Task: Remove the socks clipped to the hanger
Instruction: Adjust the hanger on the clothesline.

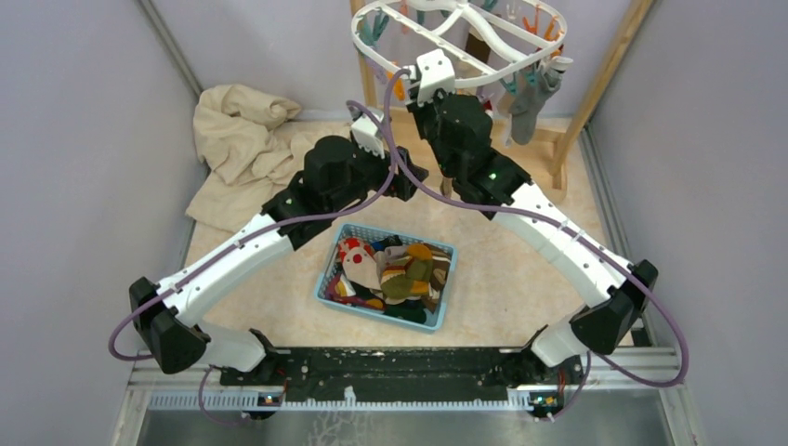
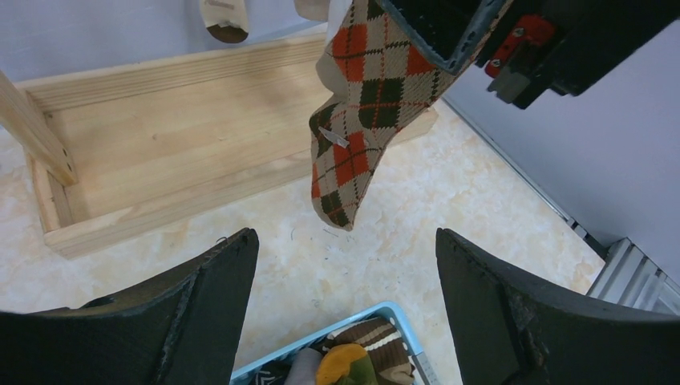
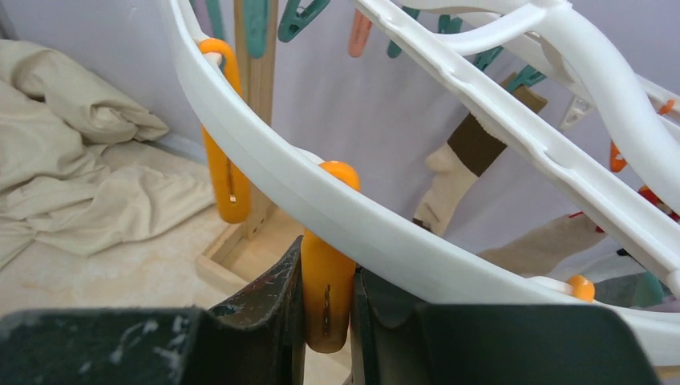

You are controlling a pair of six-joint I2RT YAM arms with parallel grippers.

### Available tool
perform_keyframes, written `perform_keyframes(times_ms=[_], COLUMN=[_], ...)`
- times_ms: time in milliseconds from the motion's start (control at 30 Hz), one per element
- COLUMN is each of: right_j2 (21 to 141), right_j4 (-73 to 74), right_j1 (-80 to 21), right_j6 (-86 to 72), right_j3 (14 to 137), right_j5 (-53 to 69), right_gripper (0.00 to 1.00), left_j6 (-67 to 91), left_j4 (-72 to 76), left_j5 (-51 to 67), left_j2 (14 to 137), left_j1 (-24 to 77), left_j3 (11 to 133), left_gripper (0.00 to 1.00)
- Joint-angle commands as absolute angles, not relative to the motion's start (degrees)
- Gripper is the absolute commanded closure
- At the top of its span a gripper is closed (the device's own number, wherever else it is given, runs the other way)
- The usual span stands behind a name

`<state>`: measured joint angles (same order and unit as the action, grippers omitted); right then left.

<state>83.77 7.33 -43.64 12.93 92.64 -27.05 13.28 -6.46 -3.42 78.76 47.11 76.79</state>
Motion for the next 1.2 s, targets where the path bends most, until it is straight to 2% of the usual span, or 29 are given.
perform_keyframes(times_ms=[0, 767, 867, 933, 1067, 1167], right_j2=[86.5, 105.4, 103.5, 101.4, 97.5, 93.9], right_j4=[5.3, 16.3, 16.3, 16.1, 17.8, 18.8], right_j1=[-46.1, -48.0, -47.9, -47.9, -47.9, -47.9], right_j6=[17.6, 17.9, 16.3, 15.2, 12.2, 9.9], right_j3=[97.0, 117.3, 115.4, 113.2, 110.2, 107.5], right_j5=[-33.8, -35.1, -33.2, -30.8, -27.3, -23.8], right_gripper=[0.94, 0.91, 0.81, 0.7, 0.59, 0.41], left_j6=[12.7, 13.1, 12.9, 12.8, 12.8, 12.8], left_j4=[-6.0, -7.2, -7.4, -7.8, -8.2, -8.8], left_j5=[-3.8, -5.1, -5.7, -6.6, -7.8, -8.0], left_j2=[76.8, 74.3, 73.5, 72.8, 71.0, 70.2], left_j1=[46.8, 46.7, 46.7, 46.7, 46.6, 46.5], left_j3=[76.3, 74.6, 74.2, 73.7, 72.7, 72.4], left_gripper=[0.13, 0.13, 0.13, 0.12, 0.12, 0.12])
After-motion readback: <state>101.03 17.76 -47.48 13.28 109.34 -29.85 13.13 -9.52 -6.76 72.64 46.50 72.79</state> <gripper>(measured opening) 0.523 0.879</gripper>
